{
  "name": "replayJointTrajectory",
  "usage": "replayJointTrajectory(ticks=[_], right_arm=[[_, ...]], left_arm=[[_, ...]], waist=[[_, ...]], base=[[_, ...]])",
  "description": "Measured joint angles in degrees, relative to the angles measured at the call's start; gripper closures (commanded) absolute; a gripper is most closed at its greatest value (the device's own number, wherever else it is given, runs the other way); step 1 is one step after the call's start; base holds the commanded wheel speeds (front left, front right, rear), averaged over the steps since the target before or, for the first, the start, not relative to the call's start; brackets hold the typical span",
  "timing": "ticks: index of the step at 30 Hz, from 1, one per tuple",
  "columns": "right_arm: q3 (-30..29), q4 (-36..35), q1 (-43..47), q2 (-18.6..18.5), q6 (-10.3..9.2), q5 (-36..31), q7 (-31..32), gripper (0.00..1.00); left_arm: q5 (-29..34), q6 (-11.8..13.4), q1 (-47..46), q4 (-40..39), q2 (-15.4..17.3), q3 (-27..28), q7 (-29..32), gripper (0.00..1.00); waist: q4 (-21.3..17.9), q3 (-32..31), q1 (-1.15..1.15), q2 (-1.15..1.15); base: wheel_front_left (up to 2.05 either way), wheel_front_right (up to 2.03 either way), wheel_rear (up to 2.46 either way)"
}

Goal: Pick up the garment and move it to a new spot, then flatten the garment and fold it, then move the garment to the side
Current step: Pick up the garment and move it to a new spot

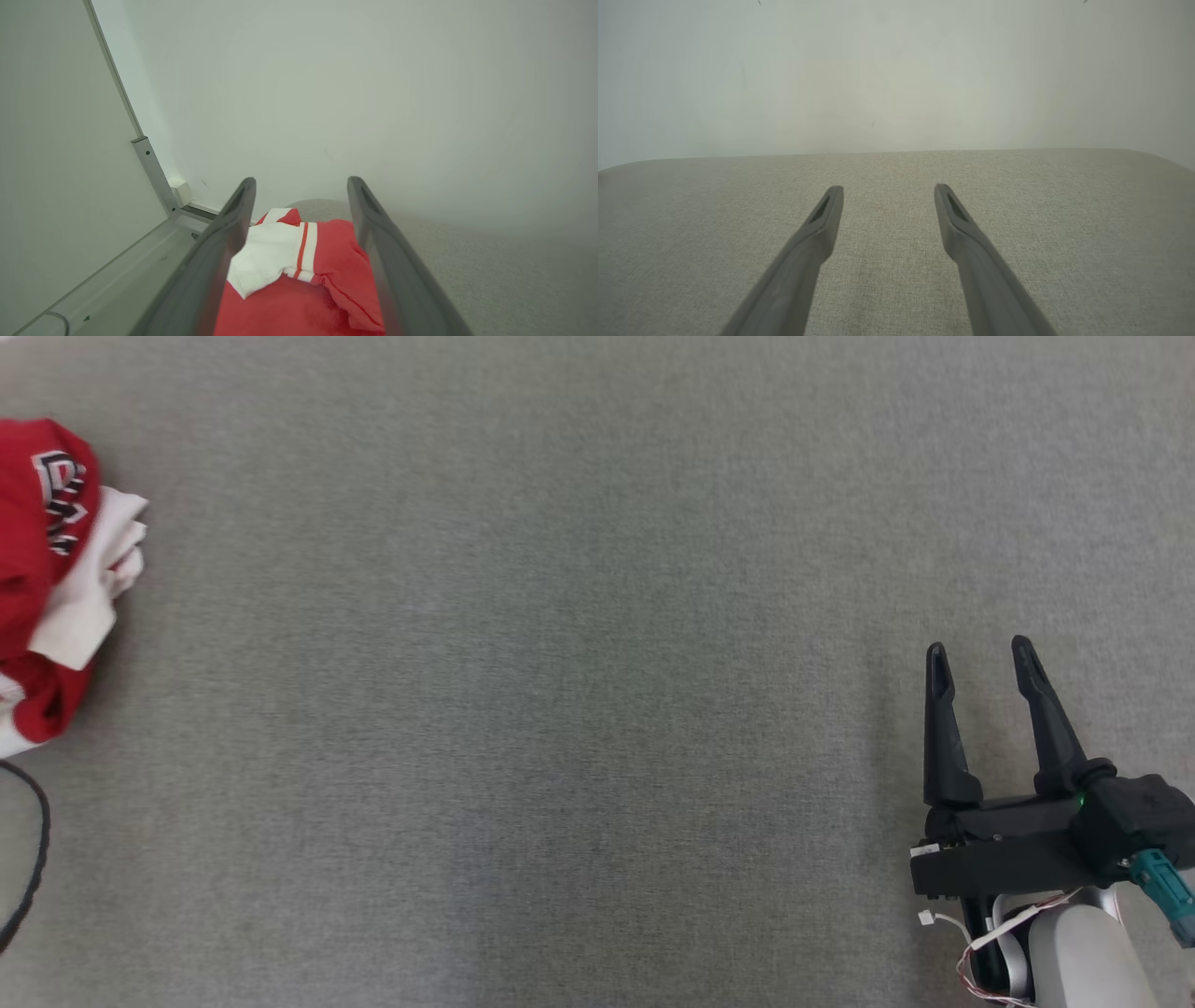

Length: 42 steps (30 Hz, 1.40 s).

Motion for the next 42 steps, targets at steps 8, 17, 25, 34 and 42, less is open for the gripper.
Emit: replayJointTrajectory(ticks=[8, 17, 25, 34, 42], right_arm=[[-0.32, -1.42, -0.42, -0.25, 0.00, -0.01, 0.34, 0.00], [-0.27, -1.86, -0.79, -0.36, 0.00, -0.04, 0.47, 0.00], [-0.25, -2.19, -0.86, -0.42, 0.00, -0.43, 0.82, 0.00], [-0.13, -2.56, -0.95, -0.81, 0.00, -0.44, 1.23, 0.00], [0.44, -1.23, -0.31, -0.52, 0.00, -0.42, 0.66, 0.00]], left_arm=[[0.51, -1.05, -6.17, 9.56, 2.18, -2.31, 3.11, 0.00], [0.46, -2.87, -9.72, 21.92, 4.22, -4.50, 10.95, 0.00], [-1.16, -3.70, -12.62, 29.10, 4.43, -5.16, 19.16, 0.49], [-0.10, -3.23, -15.41, 29.30, 5.80, -5.84, 10.24, 1.00], [0.15, -4.87, -19.24, 25.74, 6.71, -6.05, -0.71, 1.00]], waist=[[-2.52, 3.83, 0.00, 0.00], [-4.13, 5.40, 0.00, -0.01], [-4.12, 5.26, -0.01, -0.01], [-4.05, 4.50, -0.01, -0.01], [-3.34, 1.74, -0.02, -0.01]], base=[[0.00, 0.00, 0.00], [0.00, 0.00, 0.00], [0.00, 0.00, 0.00], [0.00, 0.00, 0.00], [0.00, 0.00, 0.00]])
